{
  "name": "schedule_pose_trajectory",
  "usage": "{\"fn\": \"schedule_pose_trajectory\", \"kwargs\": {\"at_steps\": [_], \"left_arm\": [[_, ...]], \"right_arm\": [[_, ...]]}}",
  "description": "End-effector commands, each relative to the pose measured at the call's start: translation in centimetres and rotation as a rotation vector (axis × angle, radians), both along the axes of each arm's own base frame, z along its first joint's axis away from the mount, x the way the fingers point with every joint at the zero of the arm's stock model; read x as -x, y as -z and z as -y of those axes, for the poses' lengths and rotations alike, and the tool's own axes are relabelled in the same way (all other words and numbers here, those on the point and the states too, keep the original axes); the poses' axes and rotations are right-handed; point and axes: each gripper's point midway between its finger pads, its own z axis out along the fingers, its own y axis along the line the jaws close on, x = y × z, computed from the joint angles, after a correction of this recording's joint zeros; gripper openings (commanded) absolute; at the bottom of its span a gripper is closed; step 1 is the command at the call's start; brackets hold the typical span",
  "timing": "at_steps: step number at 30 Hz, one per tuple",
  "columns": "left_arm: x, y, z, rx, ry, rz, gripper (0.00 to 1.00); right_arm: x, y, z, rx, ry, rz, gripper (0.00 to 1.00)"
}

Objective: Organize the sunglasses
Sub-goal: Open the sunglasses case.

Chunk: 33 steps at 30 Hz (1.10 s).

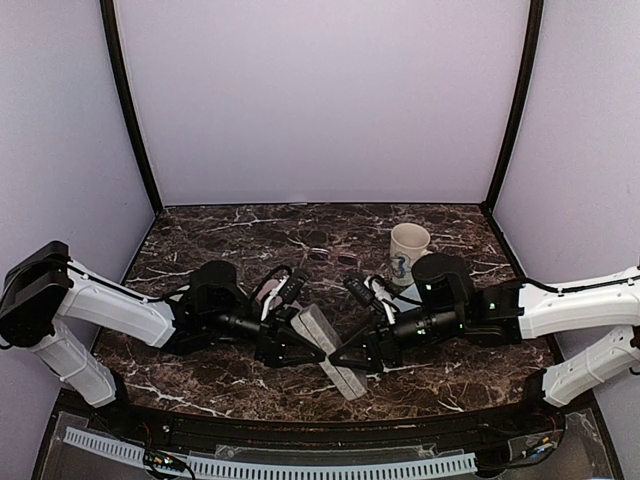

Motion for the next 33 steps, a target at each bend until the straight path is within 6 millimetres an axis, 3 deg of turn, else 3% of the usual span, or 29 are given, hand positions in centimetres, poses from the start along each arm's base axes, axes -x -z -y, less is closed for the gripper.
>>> {"fn": "schedule_pose_trajectory", "kwargs": {"at_steps": [1, 12, 21, 26, 33], "left_arm": [[2.0, -4.1, -0.1, 0.148, 0.140, 0.099, 0.00], [3.5, -4.5, -0.9, 0.167, 0.223, 0.116, 0.00], [4.1, -3.8, -1.3, 0.148, 0.261, 0.112, 0.00], [3.3, -3.2, -0.8, 0.115, 0.218, 0.102, 0.00], [0.1, -0.1, 0.7, -0.033, 0.052, 0.053, 0.00]], "right_arm": [[-2.7, 1.1, 1.4, 0.017, 0.108, -0.051, 0.54], [-6.2, 4.4, 5.0, 0.093, 0.293, -0.180, 0.57], [-7.4, 4.8, 7.2, 0.115, 0.353, -0.195, 0.62], [-6.8, 3.9, 6.6, 0.081, 0.293, -0.194, 0.65], [-5.7, -0.6, 6.2, -0.046, 0.223, -0.106, 0.77]]}}
